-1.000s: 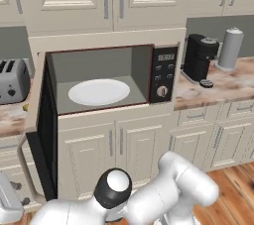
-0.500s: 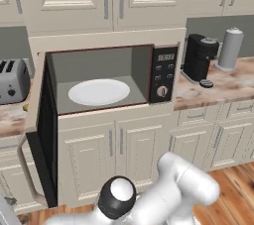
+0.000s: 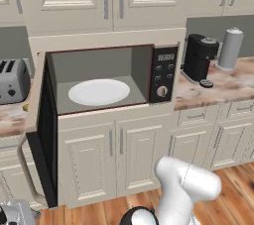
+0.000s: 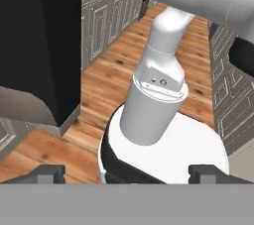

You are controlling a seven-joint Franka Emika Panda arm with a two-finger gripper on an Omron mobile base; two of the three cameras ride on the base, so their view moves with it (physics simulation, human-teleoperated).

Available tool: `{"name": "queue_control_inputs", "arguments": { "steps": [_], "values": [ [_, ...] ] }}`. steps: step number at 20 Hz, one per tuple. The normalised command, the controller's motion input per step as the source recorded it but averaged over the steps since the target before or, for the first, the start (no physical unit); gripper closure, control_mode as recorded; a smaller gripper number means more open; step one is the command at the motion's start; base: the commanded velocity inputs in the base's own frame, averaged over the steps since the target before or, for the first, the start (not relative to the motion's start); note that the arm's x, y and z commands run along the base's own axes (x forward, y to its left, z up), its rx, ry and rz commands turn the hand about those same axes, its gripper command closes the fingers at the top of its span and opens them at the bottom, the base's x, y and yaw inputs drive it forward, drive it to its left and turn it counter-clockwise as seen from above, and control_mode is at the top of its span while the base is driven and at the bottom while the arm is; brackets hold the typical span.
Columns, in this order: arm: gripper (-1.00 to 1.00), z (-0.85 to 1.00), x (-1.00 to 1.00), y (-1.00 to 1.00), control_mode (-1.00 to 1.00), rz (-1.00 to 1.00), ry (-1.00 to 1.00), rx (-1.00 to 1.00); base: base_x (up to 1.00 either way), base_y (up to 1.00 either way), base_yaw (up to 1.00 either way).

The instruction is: Place the sponge inside the microwave to prepare for sanitizing.

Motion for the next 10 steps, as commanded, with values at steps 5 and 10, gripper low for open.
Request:
{"name": "queue_control_inputs", "arguments": {
  "steps": [5,10],
  "values": [
    [-1.0,0.1,-1.0,-0.27,-1.0,-0.11,0.14,0.0,0.0,0.0,0.0],
    [-1.0,0.23,-1.0,-0.15,-1.0,-0.03,0.16,0.0,0.0,0.0,0.0]
  ]
}}
